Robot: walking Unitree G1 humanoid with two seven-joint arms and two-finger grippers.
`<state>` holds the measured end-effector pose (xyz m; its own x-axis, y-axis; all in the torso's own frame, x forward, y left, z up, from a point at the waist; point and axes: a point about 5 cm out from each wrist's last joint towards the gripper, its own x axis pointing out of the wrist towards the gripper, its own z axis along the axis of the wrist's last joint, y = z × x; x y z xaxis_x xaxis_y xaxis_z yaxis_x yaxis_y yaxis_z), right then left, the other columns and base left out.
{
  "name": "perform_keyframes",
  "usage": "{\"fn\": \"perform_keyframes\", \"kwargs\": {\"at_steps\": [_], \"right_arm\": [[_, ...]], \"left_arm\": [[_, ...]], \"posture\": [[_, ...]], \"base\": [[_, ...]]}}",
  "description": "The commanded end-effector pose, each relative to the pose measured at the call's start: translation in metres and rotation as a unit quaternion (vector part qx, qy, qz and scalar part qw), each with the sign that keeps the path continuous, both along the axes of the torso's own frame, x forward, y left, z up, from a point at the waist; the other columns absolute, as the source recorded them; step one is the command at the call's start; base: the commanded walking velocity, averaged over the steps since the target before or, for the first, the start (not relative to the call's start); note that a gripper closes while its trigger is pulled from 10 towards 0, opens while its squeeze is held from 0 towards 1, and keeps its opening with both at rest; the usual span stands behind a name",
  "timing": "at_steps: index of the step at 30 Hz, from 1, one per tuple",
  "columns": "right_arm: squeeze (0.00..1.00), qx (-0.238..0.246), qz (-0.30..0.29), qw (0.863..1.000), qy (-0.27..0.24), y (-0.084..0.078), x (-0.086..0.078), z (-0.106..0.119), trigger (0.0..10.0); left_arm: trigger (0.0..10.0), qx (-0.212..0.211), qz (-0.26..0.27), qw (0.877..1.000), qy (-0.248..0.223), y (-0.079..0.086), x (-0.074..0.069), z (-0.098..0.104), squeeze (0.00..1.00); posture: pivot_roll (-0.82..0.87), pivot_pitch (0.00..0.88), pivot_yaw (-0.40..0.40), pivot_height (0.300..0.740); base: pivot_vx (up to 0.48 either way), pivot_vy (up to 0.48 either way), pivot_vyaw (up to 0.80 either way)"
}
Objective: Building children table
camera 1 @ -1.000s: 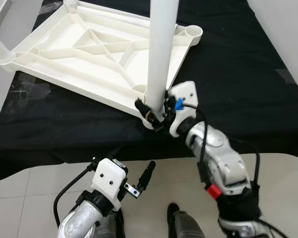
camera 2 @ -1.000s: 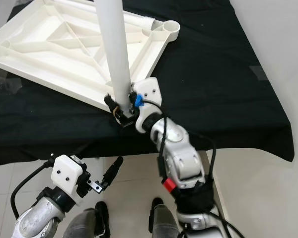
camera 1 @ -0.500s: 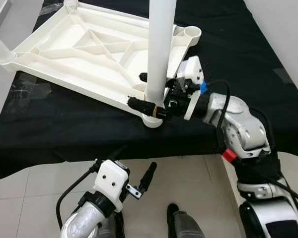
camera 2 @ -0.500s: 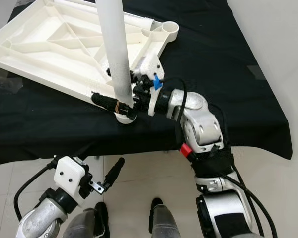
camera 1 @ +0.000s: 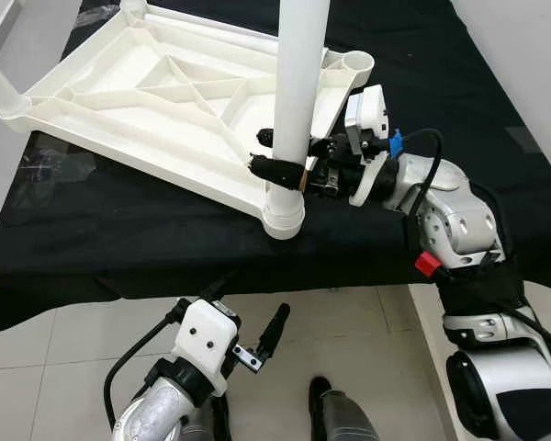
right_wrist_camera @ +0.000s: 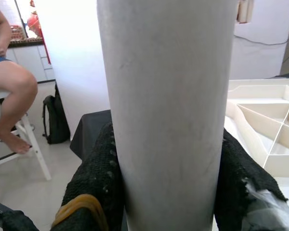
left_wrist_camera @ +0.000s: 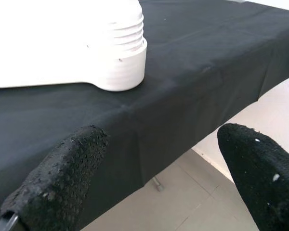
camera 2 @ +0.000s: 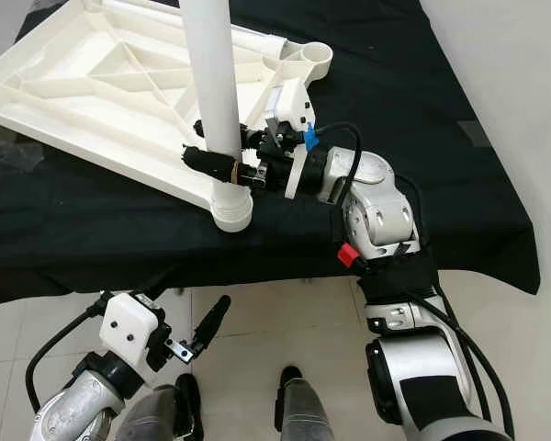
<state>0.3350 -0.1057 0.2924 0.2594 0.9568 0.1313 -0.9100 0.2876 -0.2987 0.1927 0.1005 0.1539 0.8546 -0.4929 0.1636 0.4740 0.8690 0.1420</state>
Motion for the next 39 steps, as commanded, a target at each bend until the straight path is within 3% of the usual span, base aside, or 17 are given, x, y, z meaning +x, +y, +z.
{"fn": "perform_keyframes", "kwargs": {"at_steps": [1,5,7,9,10,18,19,20,21,22,24,29,33,34,36,37,39], "right_arm": [[0.0,-0.005,0.01,0.999,0.036,0.006,-0.003,-0.019,0.0],[0.0,-0.017,-0.146,0.984,0.102,0.021,-0.009,-0.061,0.0],[0.0,-0.046,-0.373,0.917,0.137,0.013,-0.005,-0.092,0.0],[0.0,-0.046,-0.373,0.917,0.137,0.013,-0.005,-0.092,0.0],[0.0,-0.054,-0.435,0.883,0.169,0.01,-0.022,-0.117,0.0],[0.0,-0.043,-0.433,0.884,0.169,0.01,-0.022,-0.109,0.0],[0.0,-0.037,-0.428,0.887,0.17,0.01,-0.02,-0.106,1.1],[0.0,-0.019,-0.422,0.89,0.171,0.012,-0.02,-0.101,8.8],[0.0,-0.006,-0.419,0.891,0.172,0.014,-0.02,-0.097,8.8],[0.87,0.015,-0.407,0.898,0.167,0.017,-0.02,-0.09,10.0],[1.0,0.038,-0.38,0.912,0.148,0.022,-0.02,-0.079,10.0],[1.0,0.053,-0.344,0.929,0.127,0.025,-0.02,-0.067,10.0],[1.0,0.05,-0.23,0.969,0.074,0.022,-0.007,-0.038,10.0],[0.3,0.051,-0.201,0.976,0.068,0.02,-0.004,-0.03,10.0],[0.3,0.054,-0.183,0.979,0.066,0.02,-0.003,-0.025,10.0],[0.0,0.052,-0.144,0.986,0.06,0.019,0.0,-0.016,10.0],[0.0,0.043,-0.112,0.992,0.047,0.019,0.0,-0.01,10.0]], "left_arm": [[10.0,0.0,-0.004,1.0,0.009,-0.001,-0.004,-0.003,0.0],[10.0,0.001,-0.001,1.0,0.009,0.002,-0.004,-0.003,0.0],[10.0,0.002,0.0,1.0,0.01,0.002,-0.003,-0.003,0.0],[10.0,0.002,0.0,1.0,0.01,0.002,-0.003,-0.003,0.0],[10.0,0.002,-0.001,1.0,0.01,0.002,-0.003,-0.003,0.0],[10.0,0.003,-0.005,1.0,0.01,0.002,-0.001,-0.005,0.0],[10.0,0.003,-0.005,1.0,0.01,0.002,-0.001,-0.005,0.0],[10.0,0.003,-0.004,1.0,0.01,0.002,0.0,-0.005,0.0],[10.0,0.003,-0.004,1.0,0.01,0.002,0.0,-0.005,0.0],[10.0,0.003,-0.003,1.0,0.009,0.002,0.0,-0.005,0.0],[10.0,0.003,-0.002,1.0,0.009,0.002,0.0,-0.005,0.0],[10.0,0.003,0.0,1.0,0.008,0.002,0.0,-0.005,0.0],[10.0,0.004,0.002,1.0,0.007,0.003,0.0,-0.005,0.0],[10.0,0.004,0.002,1.0,0.007,0.003,0.0,-0.005,0.0],[10.0,0.004,0.002,1.0,0.007,0.003,0.0,-0.005,0.0],[10.0,0.005,0.001,1.0,0.007,0.002,0.0,-0.005,0.0],[10.0,0.005,0.002,1.0,0.006,0.002,0.0,-0.004,0.0]], "posture": [[0.03,0.308,-0.024,0.74],[0.03,0.322,-0.027,0.74],[0.03,0.322,-0.024,0.74],[0.03,0.322,-0.024,0.74],[0.02,0.326,-0.011,0.74],[0.01,0.319,-0.014,0.74],[0.01,0.31,-0.016,0.74],[0.01,0.309,-0.016,0.74],[0.01,0.309,-0.016,0.74],[0.01,0.311,-0.016,0.74],[0.02,0.309,-0.015,0.74],[0.02,0.311,-0.015,0.74],[0.03,0.303,-0.014,0.74],[0.03,0.301,-0.014,0.74],[0.03,0.301,-0.014,0.74],[0.04,0.3,-0.014,0.74],[0.04,0.3,-0.013,0.74]], "base": [[0.0,0.0,0.0],[0.0,0.0,0.0],[0.0,0.0,0.0],[0.0,0.0,0.0],[0.0,0.0,0.0],[0.0,0.0,0.0],[0.0,0.0,0.0],[0.0,0.0,0.0],[0.0,0.0,0.0],[0.0,0.0,0.0],[0.0,0.0,0.0],[0.0,0.0,0.0],[0.0,0.0,0.0],[0.0,0.0,0.0],[0.0,0.0,0.0],[0.0,0.0,0.0],[0.0,0.0,0.0]]}}
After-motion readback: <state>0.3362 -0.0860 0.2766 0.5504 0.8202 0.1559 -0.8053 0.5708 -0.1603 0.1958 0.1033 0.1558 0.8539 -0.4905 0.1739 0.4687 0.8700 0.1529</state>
